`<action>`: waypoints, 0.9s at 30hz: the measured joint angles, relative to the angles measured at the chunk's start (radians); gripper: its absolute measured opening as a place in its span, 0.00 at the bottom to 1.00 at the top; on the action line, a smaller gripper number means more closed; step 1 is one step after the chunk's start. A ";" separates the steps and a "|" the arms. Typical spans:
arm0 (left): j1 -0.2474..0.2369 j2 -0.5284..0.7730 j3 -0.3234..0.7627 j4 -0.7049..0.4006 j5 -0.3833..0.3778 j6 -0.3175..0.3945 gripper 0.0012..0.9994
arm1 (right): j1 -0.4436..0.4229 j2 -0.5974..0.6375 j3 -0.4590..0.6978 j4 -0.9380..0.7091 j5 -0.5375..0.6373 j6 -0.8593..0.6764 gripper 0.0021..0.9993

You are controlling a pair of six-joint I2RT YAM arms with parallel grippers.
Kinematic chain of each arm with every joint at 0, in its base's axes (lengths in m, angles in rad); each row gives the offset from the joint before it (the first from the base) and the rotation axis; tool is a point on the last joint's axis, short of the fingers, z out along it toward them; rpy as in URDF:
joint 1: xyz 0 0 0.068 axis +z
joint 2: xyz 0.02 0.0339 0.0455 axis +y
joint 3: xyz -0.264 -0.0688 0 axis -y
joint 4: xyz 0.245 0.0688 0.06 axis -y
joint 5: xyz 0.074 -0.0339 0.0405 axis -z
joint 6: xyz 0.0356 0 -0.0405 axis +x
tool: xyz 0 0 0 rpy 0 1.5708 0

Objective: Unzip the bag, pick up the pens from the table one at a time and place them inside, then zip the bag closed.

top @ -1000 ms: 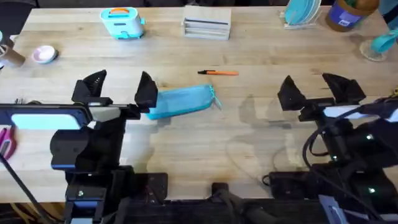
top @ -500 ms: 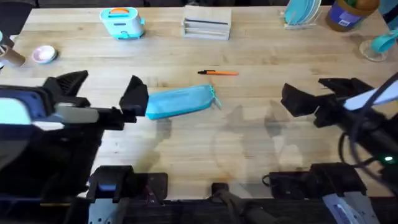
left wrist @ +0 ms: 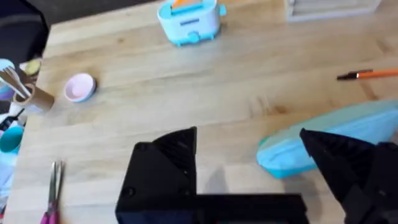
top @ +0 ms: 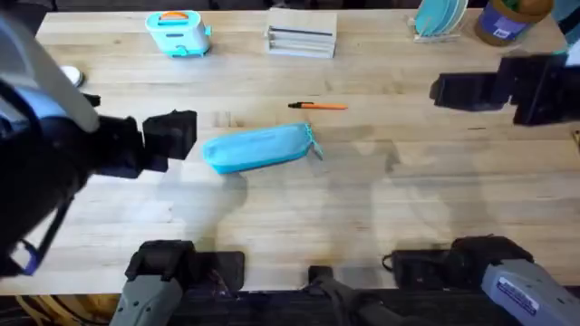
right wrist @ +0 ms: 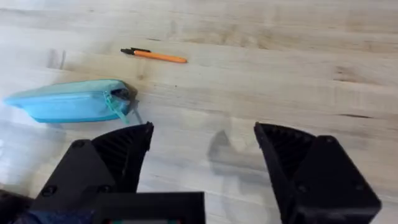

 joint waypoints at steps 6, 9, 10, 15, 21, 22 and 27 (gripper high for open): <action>0.000 0.236 0.223 -0.140 0.000 0.025 0.99 | 0.000 0.134 0.117 -0.056 0.000 0.057 1.00; 0.000 0.256 0.239 -0.148 0.000 0.040 0.99 | 0.000 0.138 0.117 -0.056 0.000 0.075 1.00; 0.000 0.259 0.239 -0.153 0.000 0.048 0.99 | 0.000 0.138 0.117 -0.056 0.000 0.075 1.00; 0.000 0.264 0.239 -0.292 0.004 0.267 0.99 | 0.000 0.138 0.117 -0.056 0.000 0.036 1.00; 0.000 0.301 0.239 -0.347 0.003 0.437 0.99 | 0.000 0.138 0.117 -0.055 0.000 0.008 1.00; 0.000 0.307 0.239 -0.346 0.003 0.451 0.99 | 0.000 0.138 0.117 -0.055 0.000 0.002 1.00; 0.000 0.329 0.239 -0.346 0.005 0.490 0.99 | 0.000 0.138 0.117 -0.050 0.000 -0.015 1.00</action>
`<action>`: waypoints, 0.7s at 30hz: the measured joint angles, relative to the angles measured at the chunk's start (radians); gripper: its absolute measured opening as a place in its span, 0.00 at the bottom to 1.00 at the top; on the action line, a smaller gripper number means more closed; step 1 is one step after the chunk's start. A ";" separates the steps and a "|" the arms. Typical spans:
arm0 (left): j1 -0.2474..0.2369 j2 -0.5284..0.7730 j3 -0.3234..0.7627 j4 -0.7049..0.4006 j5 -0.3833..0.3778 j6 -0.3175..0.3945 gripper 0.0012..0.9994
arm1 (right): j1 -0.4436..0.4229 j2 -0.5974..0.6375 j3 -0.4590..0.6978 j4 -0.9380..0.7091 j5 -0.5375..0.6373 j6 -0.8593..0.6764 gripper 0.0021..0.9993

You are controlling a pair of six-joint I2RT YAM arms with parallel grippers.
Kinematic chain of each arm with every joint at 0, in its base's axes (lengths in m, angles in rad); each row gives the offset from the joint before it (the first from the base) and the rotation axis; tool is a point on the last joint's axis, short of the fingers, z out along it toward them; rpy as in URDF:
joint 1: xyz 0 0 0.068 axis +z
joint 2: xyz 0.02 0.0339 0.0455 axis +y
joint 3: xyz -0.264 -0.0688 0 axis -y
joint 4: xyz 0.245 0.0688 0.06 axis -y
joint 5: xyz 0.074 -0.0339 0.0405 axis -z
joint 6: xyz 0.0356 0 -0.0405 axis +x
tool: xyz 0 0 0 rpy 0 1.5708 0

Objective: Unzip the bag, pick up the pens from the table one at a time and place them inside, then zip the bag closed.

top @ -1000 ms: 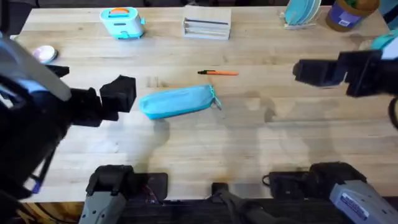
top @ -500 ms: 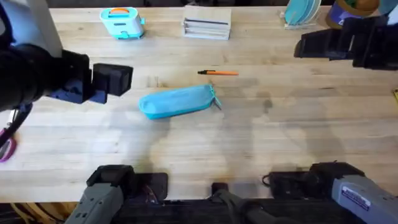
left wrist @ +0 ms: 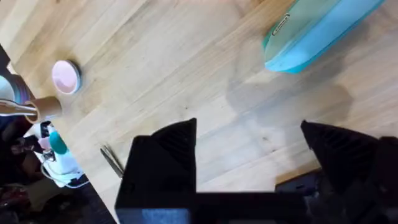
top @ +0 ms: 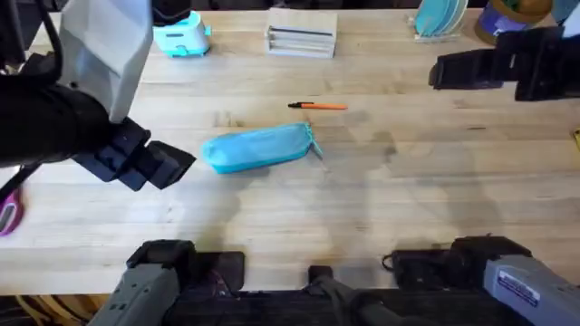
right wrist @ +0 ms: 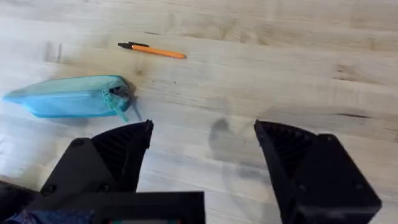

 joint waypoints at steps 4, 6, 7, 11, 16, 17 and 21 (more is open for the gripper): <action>0.000 0.002 0.000 0.000 0.025 0.049 0.99 | 0.000 0.000 0.000 0.001 0.000 -0.018 1.00; 0.007 0.002 0.000 -0.001 0.055 0.098 0.99 | 0.000 0.000 0.000 0.001 0.000 -0.023 1.00; 0.014 0.002 0.000 -0.003 0.071 0.124 0.99 | 0.000 0.000 0.000 0.001 0.000 -0.024 1.00; 0.083 0.002 -0.001 -0.007 0.134 0.233 0.99 | 0.000 0.000 0.000 0.001 0.000 -0.048 1.00; 0.225 0.010 -0.063 -0.007 0.266 0.405 0.99 | 0.000 0.000 0.000 0.002 0.000 -0.069 1.00; 0.251 0.020 -0.080 -0.006 0.298 0.440 0.99 | 0.000 0.000 0.000 0.003 0.000 -0.072 1.00; 0.331 0.088 -0.136 0.020 0.413 0.559 0.99 | 0.000 0.000 0.000 0.022 0.000 -0.076 1.00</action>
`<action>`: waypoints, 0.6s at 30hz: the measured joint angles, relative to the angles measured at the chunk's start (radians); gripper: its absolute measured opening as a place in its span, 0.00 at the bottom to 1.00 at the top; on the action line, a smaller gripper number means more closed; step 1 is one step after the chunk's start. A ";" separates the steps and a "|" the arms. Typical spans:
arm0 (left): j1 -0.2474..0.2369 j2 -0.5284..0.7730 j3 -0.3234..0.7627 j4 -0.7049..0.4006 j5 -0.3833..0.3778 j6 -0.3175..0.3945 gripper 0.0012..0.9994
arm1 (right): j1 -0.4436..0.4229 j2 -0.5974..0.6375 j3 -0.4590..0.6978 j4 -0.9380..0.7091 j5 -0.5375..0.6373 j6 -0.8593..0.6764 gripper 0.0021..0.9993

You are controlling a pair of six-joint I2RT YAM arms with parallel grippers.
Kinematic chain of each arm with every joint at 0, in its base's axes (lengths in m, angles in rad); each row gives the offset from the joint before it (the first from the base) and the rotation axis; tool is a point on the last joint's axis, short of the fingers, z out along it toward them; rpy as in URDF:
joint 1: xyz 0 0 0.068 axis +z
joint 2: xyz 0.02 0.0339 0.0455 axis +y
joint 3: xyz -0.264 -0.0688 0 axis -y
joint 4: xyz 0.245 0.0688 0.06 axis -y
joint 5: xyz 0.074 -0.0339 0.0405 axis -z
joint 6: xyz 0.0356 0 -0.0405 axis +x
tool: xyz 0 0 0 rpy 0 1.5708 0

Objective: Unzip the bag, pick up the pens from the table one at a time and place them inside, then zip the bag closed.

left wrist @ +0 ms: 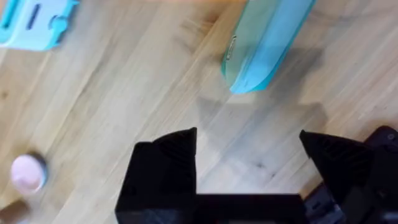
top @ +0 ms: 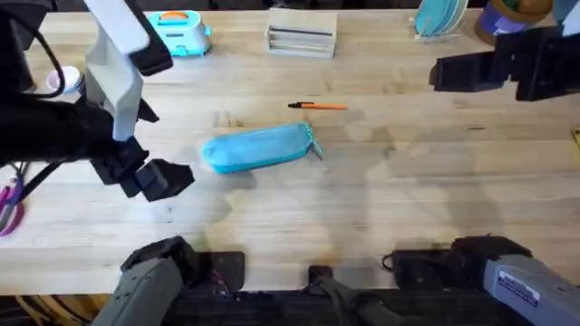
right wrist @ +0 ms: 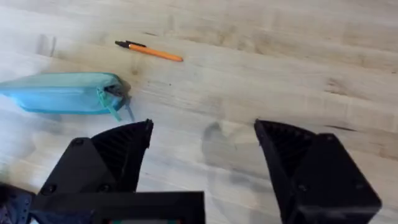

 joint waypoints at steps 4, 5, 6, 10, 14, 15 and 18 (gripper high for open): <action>0.033 0.077 -0.017 0.047 0.051 0.053 0.99 | 0.000 0.000 0.000 0.021 0.000 0.000 1.00; 0.035 0.095 -0.019 0.056 0.059 0.068 0.99 | 0.000 0.000 0.000 0.023 0.000 -0.001 1.00; 0.035 0.112 -0.021 0.058 0.069 0.086 0.99 | 0.000 0.000 0.000 0.024 0.000 -0.001 1.00; 0.035 0.187 -0.036 0.057 0.133 0.204 0.99 | 0.000 0.000 0.000 0.024 0.000 -0.004 1.00; 0.035 0.268 -0.048 0.054 0.180 0.315 0.99 | 0.000 0.000 0.000 0.024 0.000 -0.020 1.00; 0.034 0.287 -0.049 0.051 0.189 0.342 0.99 | 0.000 0.000 0.000 0.024 0.000 -0.026 1.00; 0.034 0.337 -0.051 0.037 0.200 0.412 0.99 | 0.000 0.000 0.000 0.024 0.000 -0.047 1.00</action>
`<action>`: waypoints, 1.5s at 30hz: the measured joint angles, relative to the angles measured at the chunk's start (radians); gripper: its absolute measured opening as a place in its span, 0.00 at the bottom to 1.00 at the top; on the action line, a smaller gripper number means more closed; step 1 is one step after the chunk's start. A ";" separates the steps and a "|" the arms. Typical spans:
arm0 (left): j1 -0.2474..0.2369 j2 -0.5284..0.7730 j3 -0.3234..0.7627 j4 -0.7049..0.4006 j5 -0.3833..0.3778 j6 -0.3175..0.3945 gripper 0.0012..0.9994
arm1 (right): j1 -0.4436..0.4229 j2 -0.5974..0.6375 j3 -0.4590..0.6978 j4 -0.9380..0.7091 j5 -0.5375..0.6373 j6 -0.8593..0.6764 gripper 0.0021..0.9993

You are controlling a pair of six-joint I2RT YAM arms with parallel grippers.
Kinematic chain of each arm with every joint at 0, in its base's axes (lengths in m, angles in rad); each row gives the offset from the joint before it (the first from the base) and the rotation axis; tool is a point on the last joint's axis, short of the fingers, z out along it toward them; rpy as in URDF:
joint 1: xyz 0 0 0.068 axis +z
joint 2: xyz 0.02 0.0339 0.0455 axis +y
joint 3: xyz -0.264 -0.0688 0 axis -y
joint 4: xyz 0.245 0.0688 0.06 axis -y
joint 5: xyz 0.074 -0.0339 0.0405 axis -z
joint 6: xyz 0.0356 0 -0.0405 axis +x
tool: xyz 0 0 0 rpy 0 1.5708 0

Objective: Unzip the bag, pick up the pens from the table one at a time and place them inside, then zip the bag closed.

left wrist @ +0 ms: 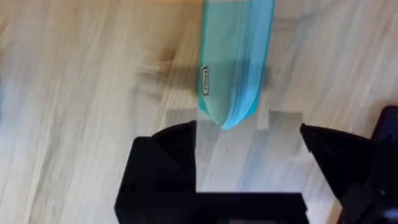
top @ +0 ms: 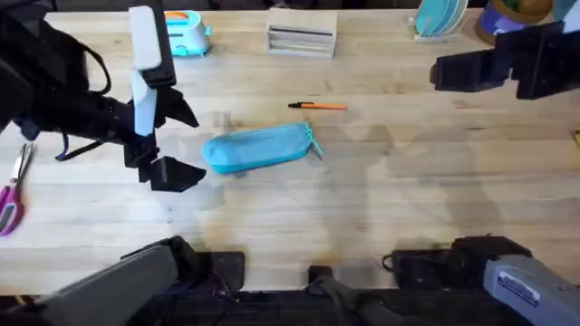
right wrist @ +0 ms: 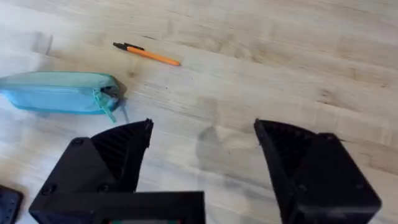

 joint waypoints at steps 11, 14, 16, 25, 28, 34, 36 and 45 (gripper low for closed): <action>0.000 0.163 0.000 0.020 0.070 0.078 0.99 | 0.000 0.000 0.000 0.013 0.000 -0.028 1.00; 0.000 0.219 0.000 0.029 0.091 0.080 0.99 | 0.000 0.000 0.000 0.023 0.000 -0.028 1.00; 0.000 0.246 0.000 0.031 0.100 0.082 0.99 | 0.000 0.000 0.000 0.030 0.000 -0.028 1.00; 0.000 0.294 0.000 0.040 0.127 0.083 0.99 | 0.000 0.000 0.000 0.039 0.000 -0.029 1.00; -0.006 0.316 0.000 0.042 0.127 0.083 0.99 | 0.000 0.000 0.000 0.039 0.000 -0.029 1.00; -0.022 0.330 0.000 0.052 0.130 0.084 0.92 | 0.000 0.000 0.000 0.038 0.000 -0.029 1.00; -0.025 0.330 0.000 0.053 0.133 0.085 0.68 | 0.000 0.000 0.000 0.038 0.000 -0.029 1.00; -0.026 0.330 0.000 0.068 0.146 0.090 0.04 | 0.000 0.000 0.000 0.030 -0.001 -0.019 1.00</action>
